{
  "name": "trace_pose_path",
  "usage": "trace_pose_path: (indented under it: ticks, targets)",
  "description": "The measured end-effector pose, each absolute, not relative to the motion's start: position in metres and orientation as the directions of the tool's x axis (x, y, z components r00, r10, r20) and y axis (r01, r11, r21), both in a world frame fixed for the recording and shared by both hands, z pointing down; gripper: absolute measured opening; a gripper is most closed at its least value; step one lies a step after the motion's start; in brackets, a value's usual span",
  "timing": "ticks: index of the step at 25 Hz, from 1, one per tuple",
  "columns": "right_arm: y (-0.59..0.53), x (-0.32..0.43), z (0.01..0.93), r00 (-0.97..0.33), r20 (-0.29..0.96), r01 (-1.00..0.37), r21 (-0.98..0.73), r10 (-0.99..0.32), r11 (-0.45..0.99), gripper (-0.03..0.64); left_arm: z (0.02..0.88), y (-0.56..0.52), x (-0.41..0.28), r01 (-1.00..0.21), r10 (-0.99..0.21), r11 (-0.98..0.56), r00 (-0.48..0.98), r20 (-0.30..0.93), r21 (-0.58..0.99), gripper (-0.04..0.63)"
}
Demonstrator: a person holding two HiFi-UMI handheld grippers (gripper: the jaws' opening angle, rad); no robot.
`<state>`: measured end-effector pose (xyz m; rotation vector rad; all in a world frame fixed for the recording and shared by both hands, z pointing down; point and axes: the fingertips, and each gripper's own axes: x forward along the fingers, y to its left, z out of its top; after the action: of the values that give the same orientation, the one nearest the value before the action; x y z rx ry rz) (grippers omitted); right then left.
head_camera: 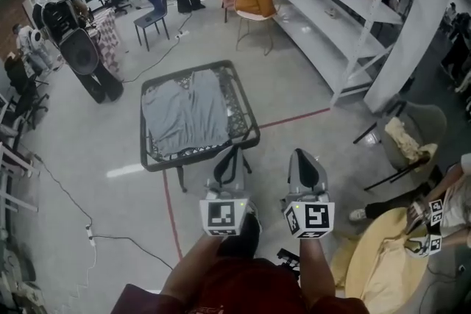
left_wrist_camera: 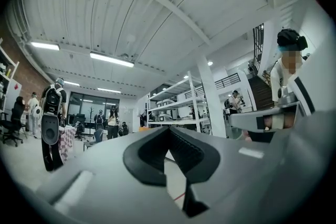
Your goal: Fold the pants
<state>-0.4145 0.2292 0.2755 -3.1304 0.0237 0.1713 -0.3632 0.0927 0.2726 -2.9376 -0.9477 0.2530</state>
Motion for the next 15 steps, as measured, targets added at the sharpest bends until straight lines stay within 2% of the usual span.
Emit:
trace_pose_path:
  ticks: [8, 15]
  targets:
    - [0.261, -0.353, 0.285, 0.997, -0.076, -0.016, 0.022, -0.018, -1.0, 0.002, 0.282, 0.13, -0.301, 0.579, 0.583, -0.812, 0.801, -0.136, -0.072, 0.005]
    - [0.286, -0.263, 0.279, 0.996, -0.075, -0.045, 0.017, -0.046, -0.999, 0.002, 0.281, 0.157, -0.218, 0.562, 0.565, -0.825, 0.813, -0.139, -0.067, 0.005]
